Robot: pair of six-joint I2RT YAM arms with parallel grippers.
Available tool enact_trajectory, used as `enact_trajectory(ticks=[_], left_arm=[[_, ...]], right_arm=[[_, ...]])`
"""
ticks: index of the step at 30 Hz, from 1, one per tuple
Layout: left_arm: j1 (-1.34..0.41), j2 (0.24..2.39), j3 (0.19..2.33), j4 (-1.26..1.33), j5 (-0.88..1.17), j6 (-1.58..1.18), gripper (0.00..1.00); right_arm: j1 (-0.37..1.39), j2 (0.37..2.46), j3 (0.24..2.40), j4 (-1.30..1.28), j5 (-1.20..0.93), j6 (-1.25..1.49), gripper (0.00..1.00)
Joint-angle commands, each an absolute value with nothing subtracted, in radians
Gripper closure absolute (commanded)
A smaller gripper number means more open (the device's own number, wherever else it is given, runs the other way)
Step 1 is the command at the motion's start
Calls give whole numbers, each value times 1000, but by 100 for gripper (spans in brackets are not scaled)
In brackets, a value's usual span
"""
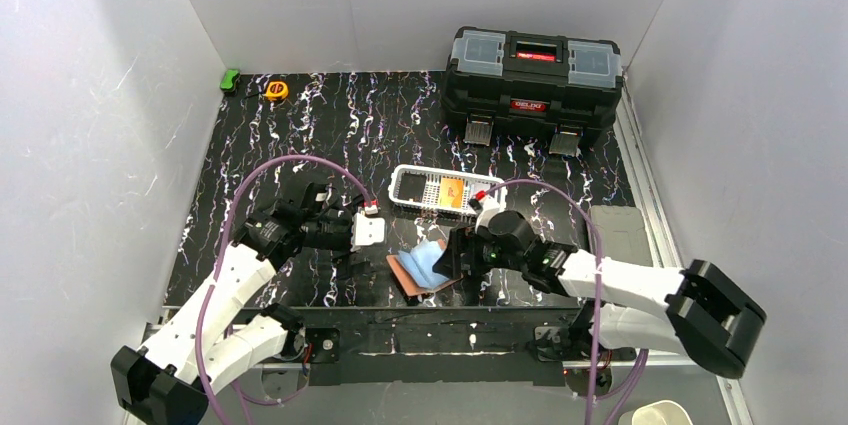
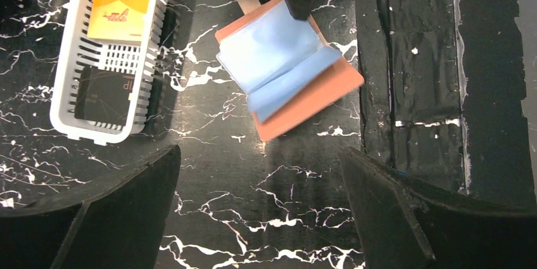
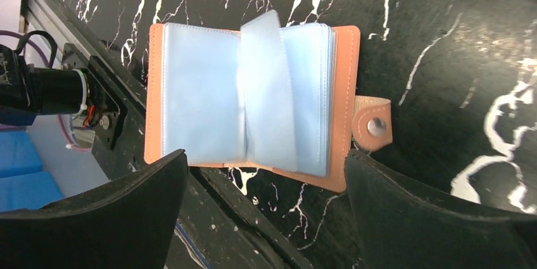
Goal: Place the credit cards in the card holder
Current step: Open the card holder at the center of the board, then pick up the credit card from the storage box.
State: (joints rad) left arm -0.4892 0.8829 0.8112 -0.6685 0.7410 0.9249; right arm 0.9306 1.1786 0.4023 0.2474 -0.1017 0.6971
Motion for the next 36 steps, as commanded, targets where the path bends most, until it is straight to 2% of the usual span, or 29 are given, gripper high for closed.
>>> enact_trajectory(ticks=[1, 4, 7, 17, 36], left_arm=[[-496, 860, 789, -697, 779, 942, 2], [-495, 865, 790, -696, 780, 949, 2], [-496, 870, 795, -696, 777, 951, 2], [-496, 841, 786, -703, 762, 957, 2], [-496, 808, 757, -712, 729, 963, 2]], right_arm=[[932, 1058, 443, 70, -10, 628, 2], [963, 968, 479, -40, 107, 586, 1], [993, 945, 514, -41, 146, 536, 2], [999, 1299, 628, 223, -184, 514, 2], [1077, 1424, 696, 276, -356, 507, 2]])
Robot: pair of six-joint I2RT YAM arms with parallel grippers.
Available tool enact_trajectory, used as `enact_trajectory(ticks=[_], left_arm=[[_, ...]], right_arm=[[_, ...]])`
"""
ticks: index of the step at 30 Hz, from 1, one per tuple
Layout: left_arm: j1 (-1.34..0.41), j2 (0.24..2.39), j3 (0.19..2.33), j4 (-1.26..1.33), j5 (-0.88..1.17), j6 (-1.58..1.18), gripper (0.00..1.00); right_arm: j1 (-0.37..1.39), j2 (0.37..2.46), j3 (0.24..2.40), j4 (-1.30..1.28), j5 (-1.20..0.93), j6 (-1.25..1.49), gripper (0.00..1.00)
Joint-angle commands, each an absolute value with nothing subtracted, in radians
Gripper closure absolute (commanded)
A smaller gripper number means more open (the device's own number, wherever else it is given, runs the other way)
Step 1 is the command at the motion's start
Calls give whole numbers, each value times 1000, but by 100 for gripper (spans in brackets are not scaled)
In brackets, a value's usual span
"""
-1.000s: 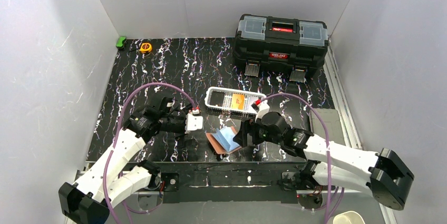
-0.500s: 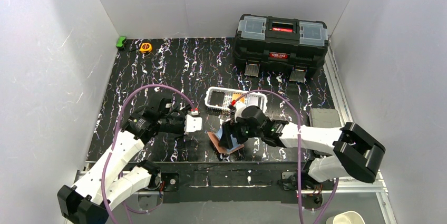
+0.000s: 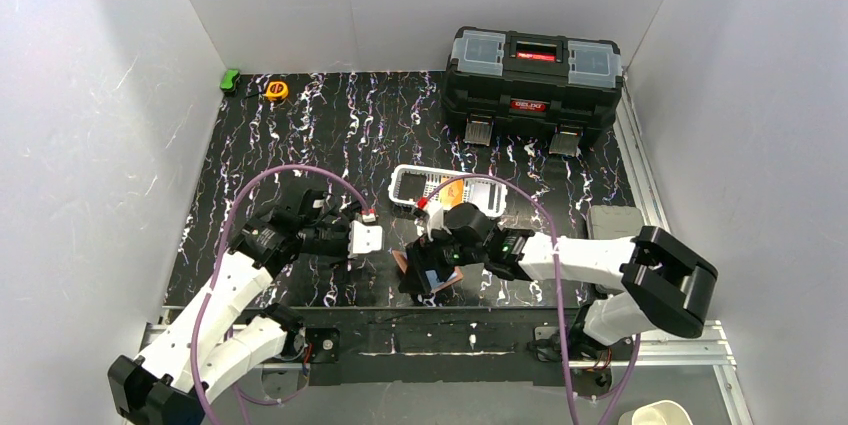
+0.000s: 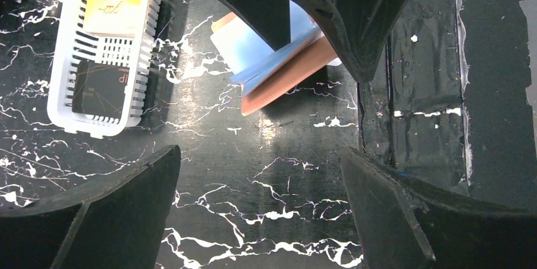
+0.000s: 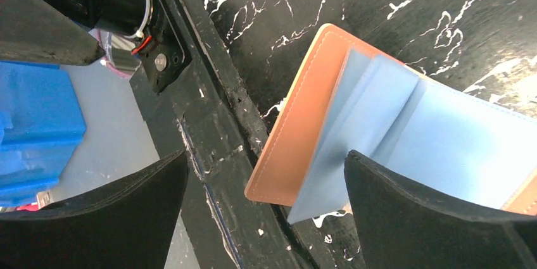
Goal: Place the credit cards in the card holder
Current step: Pick up the credit card from the storage box.
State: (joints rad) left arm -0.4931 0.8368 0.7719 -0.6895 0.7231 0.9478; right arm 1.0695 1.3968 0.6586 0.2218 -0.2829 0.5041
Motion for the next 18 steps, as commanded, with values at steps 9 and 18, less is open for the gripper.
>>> enact_trajectory(ticks=[9, 18], left_arm=[[-496, 792, 746, -722, 724, 966, 2], [-496, 784, 747, -734, 730, 972, 2]], right_arm=[[1056, 1571, 756, 285, -629, 496, 2], [944, 1720, 751, 363, -773, 610, 2]])
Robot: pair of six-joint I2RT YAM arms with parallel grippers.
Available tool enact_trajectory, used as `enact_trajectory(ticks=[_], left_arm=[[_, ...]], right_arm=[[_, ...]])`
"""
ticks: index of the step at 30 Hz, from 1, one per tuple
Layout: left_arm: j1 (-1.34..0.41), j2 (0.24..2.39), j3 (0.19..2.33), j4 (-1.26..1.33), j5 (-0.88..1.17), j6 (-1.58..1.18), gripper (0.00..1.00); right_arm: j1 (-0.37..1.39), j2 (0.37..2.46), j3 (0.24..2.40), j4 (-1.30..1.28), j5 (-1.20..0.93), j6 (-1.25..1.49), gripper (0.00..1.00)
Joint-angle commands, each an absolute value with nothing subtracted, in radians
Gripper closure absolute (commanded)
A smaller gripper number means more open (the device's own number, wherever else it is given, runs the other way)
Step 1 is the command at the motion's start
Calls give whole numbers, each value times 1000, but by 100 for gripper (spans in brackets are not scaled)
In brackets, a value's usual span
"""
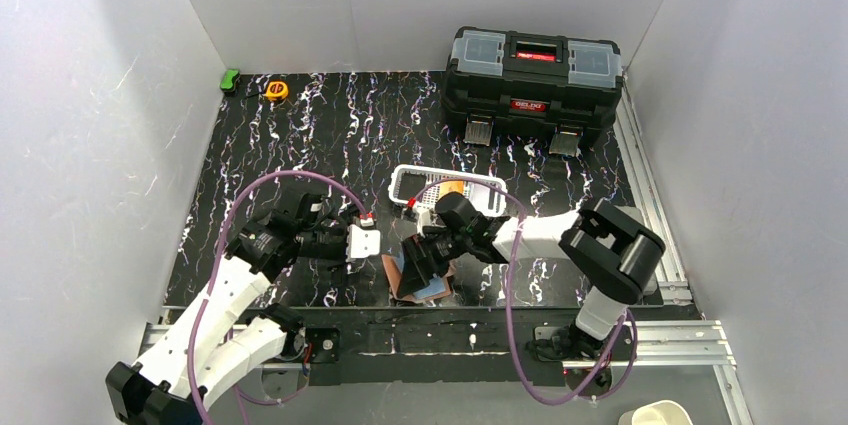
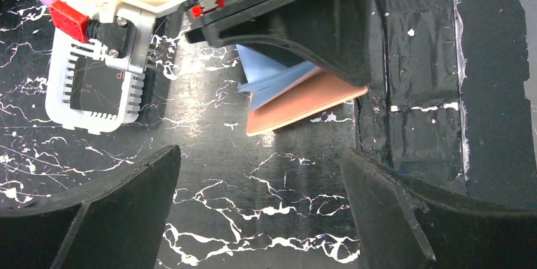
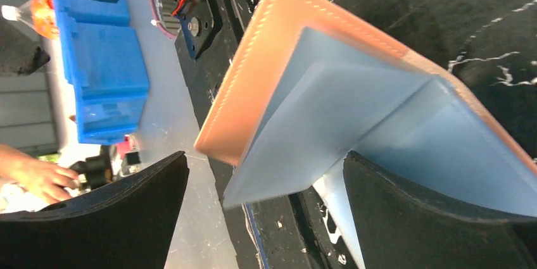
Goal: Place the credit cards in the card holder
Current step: Pick up the credit card from the storage box.
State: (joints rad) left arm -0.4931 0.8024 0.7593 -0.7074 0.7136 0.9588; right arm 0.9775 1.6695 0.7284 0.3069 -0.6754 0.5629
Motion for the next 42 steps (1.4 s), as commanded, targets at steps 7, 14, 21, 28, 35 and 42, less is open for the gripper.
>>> enact_trajectory(ticks=[7, 14, 21, 28, 35, 42], left_arm=[[-496, 787, 744, -750, 737, 994, 2], [-495, 797, 681, -739, 747, 1056, 15], [-495, 789, 587, -609, 727, 1078, 29], [-497, 783, 542, -590, 727, 1111, 37], [-496, 743, 530, -571, 681, 1013, 43], [-465, 712, 552, -631, 648, 966, 45]], right_arm=[[962, 1777, 859, 180, -772, 522, 2], [972, 1679, 862, 107, -682, 471, 2], [993, 1658, 848, 177, -708, 506, 5], [997, 1642, 861, 247, -784, 531, 8], [1000, 1681, 879, 235, -811, 528, 10], [1009, 1809, 932, 286, -888, 552, 45]])
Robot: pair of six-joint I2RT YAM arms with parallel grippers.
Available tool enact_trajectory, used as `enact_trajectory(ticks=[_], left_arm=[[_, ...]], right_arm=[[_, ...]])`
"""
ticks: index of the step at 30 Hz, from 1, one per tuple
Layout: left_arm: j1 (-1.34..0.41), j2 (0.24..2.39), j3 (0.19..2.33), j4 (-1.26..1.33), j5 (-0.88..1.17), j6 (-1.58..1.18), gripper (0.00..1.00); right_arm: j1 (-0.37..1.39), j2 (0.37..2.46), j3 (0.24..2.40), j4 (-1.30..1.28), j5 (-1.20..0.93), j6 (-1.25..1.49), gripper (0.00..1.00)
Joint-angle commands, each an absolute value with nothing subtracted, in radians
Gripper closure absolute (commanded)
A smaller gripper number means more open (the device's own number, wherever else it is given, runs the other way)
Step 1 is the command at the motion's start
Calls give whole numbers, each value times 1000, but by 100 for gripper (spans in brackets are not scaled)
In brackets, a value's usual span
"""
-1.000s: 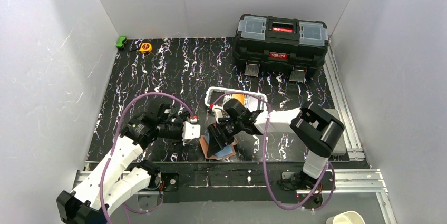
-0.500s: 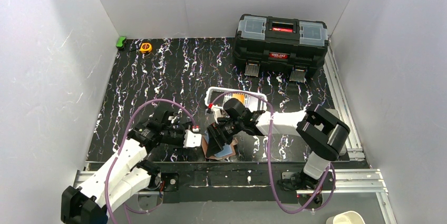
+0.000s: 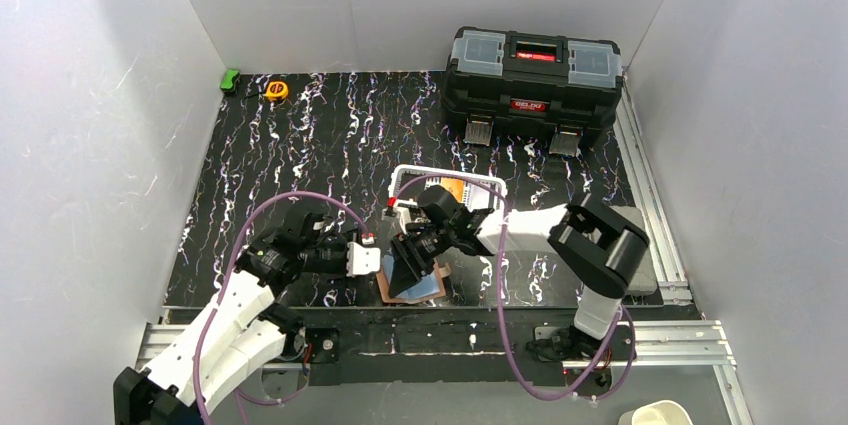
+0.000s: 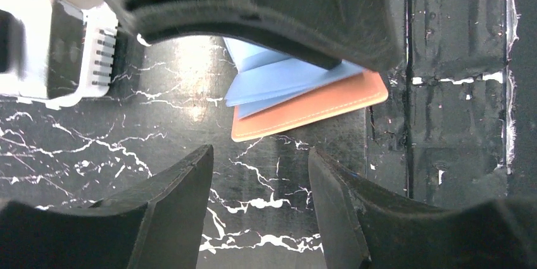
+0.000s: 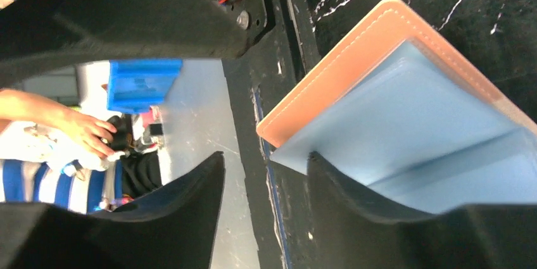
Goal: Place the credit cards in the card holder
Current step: Pick up the credit card from the storage box.
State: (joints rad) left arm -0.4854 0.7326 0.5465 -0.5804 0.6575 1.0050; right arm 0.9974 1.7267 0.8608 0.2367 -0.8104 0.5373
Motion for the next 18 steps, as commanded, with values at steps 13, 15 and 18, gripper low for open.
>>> enact_trajectory(ticks=[13, 15, 18], left_arm=[[-445, 700, 586, -680, 650, 927, 49], [-445, 691, 581, -686, 650, 934, 49], [-445, 675, 573, -712, 650, 963, 49]], right_arm=[[1018, 1904, 973, 218, -826, 517, 76], [1014, 1934, 995, 206, -817, 517, 79], [1005, 1987, 1030, 209, -831, 521, 83]])
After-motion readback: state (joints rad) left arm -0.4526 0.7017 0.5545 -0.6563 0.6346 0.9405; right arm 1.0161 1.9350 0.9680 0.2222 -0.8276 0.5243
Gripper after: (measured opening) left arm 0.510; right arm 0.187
